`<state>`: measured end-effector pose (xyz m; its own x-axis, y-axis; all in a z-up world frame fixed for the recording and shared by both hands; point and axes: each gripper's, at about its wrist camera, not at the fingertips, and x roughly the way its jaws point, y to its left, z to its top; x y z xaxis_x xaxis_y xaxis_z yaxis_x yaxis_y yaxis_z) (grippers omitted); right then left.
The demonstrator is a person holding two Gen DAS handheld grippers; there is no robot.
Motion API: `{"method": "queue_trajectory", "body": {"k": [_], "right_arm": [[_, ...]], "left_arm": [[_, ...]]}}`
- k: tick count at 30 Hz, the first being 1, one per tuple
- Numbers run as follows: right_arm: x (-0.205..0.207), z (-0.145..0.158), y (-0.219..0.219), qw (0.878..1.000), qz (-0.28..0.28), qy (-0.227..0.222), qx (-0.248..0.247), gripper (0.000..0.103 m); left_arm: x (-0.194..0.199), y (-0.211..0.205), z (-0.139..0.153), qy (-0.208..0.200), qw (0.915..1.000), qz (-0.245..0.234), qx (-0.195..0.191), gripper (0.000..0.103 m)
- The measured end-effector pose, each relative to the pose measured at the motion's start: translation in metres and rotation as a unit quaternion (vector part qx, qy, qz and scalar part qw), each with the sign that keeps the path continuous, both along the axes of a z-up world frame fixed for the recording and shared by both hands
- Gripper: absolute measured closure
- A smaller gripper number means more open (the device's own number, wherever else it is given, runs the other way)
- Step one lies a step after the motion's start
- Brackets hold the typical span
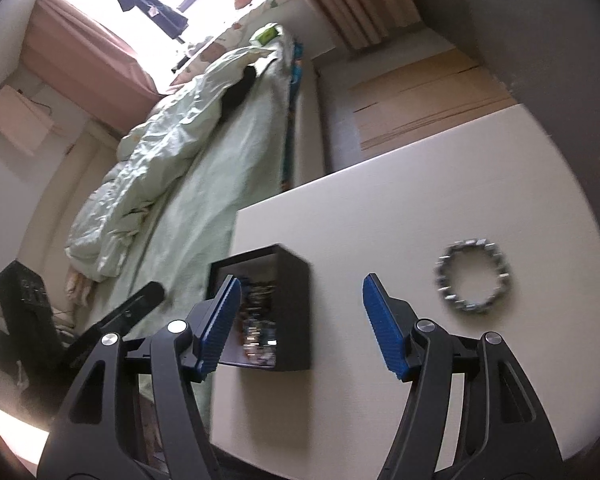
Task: Organize jewelry
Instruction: 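Grasp the grey hematite bead bracelet with the right tool and lift it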
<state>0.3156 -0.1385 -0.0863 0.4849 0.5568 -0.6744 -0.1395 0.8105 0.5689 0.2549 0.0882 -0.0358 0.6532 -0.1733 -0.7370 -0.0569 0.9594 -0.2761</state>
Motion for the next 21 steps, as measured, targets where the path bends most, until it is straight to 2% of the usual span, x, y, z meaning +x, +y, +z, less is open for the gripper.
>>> {"method": "queue_trajectory", "body": {"k": [3, 5, 15, 21], "right_arm": [[0.001, -0.002, -0.015, 1.0, -0.009, 0.002, -0.015, 0.039], [0.001, -0.003, -0.024, 1.0, -0.013, -0.001, -0.026, 0.039], [0.015, -0.036, -0.06, 0.99, -0.058, 0.028, -0.123, 0.04], [0.023, -0.053, -0.061, 0.983, -0.062, 0.044, -0.17, 0.049]], "left_arm": [[0.002, -0.011, -0.002, -0.002, 0.9999, -0.015, 0.003, 0.026], [0.003, -0.017, -0.004, -0.005, 0.9997, -0.022, 0.009, 0.016], [0.015, -0.051, -0.016, 0.004, 0.9974, -0.064, 0.033, 0.009], [0.022, -0.06, -0.024, 0.011, 0.9968, -0.066, 0.043, 0.009]]}}
